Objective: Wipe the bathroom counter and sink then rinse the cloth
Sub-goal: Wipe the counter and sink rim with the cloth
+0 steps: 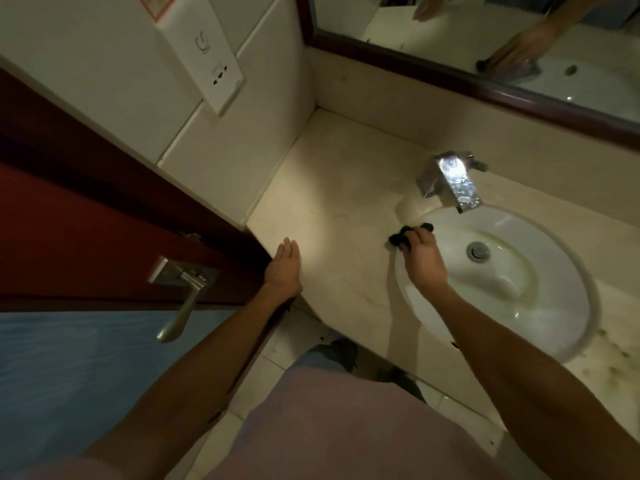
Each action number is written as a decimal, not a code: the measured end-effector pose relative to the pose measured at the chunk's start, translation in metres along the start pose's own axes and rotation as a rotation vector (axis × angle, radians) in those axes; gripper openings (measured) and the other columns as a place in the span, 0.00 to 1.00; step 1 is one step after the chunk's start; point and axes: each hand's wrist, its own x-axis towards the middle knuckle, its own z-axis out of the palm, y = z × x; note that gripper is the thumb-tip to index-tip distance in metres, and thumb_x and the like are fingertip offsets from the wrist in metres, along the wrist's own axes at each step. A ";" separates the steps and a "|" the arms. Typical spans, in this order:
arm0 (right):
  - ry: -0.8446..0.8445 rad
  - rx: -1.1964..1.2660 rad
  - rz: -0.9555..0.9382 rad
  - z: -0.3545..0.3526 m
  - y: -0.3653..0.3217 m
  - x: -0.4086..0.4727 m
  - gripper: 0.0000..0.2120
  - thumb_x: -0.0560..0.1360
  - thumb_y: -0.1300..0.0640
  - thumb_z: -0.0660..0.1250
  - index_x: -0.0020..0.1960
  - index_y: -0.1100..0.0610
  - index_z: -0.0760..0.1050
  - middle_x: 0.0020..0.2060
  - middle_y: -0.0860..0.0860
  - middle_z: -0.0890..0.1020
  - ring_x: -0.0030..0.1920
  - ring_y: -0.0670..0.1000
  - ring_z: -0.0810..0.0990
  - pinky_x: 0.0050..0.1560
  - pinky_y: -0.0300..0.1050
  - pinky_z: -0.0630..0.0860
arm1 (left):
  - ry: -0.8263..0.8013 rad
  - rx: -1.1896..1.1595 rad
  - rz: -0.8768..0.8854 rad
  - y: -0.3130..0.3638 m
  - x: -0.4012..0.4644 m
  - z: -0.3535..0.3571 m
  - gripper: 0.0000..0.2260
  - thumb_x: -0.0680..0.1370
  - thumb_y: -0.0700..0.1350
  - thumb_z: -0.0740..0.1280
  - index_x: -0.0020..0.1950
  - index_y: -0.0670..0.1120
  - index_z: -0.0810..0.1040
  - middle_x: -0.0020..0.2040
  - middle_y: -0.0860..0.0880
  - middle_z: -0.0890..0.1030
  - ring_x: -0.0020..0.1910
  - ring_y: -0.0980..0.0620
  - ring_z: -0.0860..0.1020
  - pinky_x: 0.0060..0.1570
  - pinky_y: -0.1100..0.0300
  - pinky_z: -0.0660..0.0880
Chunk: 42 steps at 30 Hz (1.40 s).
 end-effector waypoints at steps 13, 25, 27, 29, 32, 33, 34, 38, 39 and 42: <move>-0.276 -0.081 -0.549 0.120 -0.181 -0.045 0.17 0.70 0.64 0.75 0.58 0.64 0.80 0.54 0.64 0.80 0.54 0.66 0.79 0.55 0.62 0.79 | 0.042 -0.372 0.096 -0.052 0.008 -0.013 0.35 0.76 0.27 0.62 0.80 0.49 0.61 0.81 0.50 0.58 0.79 0.51 0.58 0.77 0.61 0.53; -0.249 -0.271 -0.616 0.090 -0.077 -0.098 0.21 0.73 0.61 0.71 0.66 0.58 0.76 0.68 0.57 0.77 0.70 0.64 0.73 0.67 0.61 0.74 | 0.136 -0.276 0.073 0.031 -0.008 0.012 0.32 0.79 0.43 0.66 0.80 0.44 0.57 0.82 0.46 0.54 0.79 0.46 0.57 0.76 0.51 0.61; -0.273 -0.307 -0.587 0.072 -0.045 -0.109 0.22 0.72 0.62 0.74 0.65 0.59 0.76 0.68 0.58 0.77 0.69 0.66 0.74 0.65 0.62 0.75 | 0.111 -0.237 0.086 0.054 -0.019 0.023 0.35 0.78 0.39 0.66 0.81 0.45 0.53 0.82 0.46 0.50 0.80 0.44 0.52 0.77 0.51 0.59; -0.288 -0.357 -0.531 0.048 -0.016 -0.118 0.21 0.72 0.62 0.73 0.64 0.60 0.76 0.67 0.59 0.77 0.68 0.67 0.74 0.63 0.63 0.76 | 0.068 -0.214 0.070 0.071 -0.030 0.030 0.38 0.77 0.37 0.64 0.82 0.46 0.48 0.82 0.46 0.45 0.81 0.43 0.47 0.77 0.50 0.56; -0.303 -0.374 -0.420 0.013 0.016 -0.115 0.20 0.75 0.63 0.69 0.67 0.63 0.74 0.68 0.60 0.75 0.67 0.69 0.72 0.60 0.65 0.77 | 0.043 -0.191 0.069 0.078 -0.036 0.037 0.40 0.77 0.39 0.66 0.82 0.47 0.46 0.82 0.46 0.43 0.81 0.41 0.45 0.77 0.49 0.58; -0.313 -0.364 -0.400 0.004 0.022 -0.112 0.19 0.76 0.63 0.68 0.67 0.64 0.74 0.67 0.60 0.75 0.67 0.68 0.71 0.58 0.64 0.78 | 0.036 -0.183 0.070 0.076 -0.036 0.038 0.40 0.77 0.41 0.67 0.82 0.48 0.45 0.82 0.46 0.43 0.81 0.41 0.45 0.77 0.49 0.58; -0.312 -0.357 -0.395 -0.004 0.027 -0.108 0.18 0.76 0.64 0.67 0.66 0.64 0.74 0.66 0.61 0.75 0.66 0.68 0.72 0.56 0.63 0.78 | 0.034 -0.180 0.072 0.073 -0.035 0.038 0.40 0.77 0.42 0.67 0.82 0.48 0.46 0.82 0.47 0.43 0.81 0.41 0.45 0.77 0.49 0.58; -0.244 -0.326 -0.404 -0.022 0.025 -0.100 0.17 0.75 0.64 0.69 0.63 0.64 0.75 0.63 0.60 0.76 0.63 0.66 0.73 0.56 0.61 0.78 | 0.034 -0.194 0.106 0.066 -0.036 0.039 0.39 0.78 0.45 0.67 0.82 0.50 0.47 0.83 0.48 0.45 0.81 0.42 0.47 0.77 0.48 0.58; -0.239 -0.314 -0.432 -0.019 0.017 -0.101 0.19 0.73 0.65 0.70 0.63 0.64 0.75 0.63 0.61 0.77 0.63 0.65 0.74 0.58 0.61 0.78 | 0.031 -0.201 0.114 0.064 -0.035 0.040 0.39 0.78 0.45 0.67 0.82 0.51 0.47 0.83 0.48 0.46 0.81 0.43 0.47 0.77 0.48 0.58; -0.277 -0.293 -0.555 0.007 -0.018 -0.112 0.20 0.72 0.62 0.72 0.63 0.62 0.75 0.64 0.60 0.76 0.63 0.63 0.74 0.60 0.59 0.77 | 0.034 -0.201 0.113 0.064 -0.031 0.040 0.39 0.77 0.45 0.67 0.82 0.51 0.49 0.83 0.47 0.47 0.81 0.42 0.49 0.77 0.49 0.58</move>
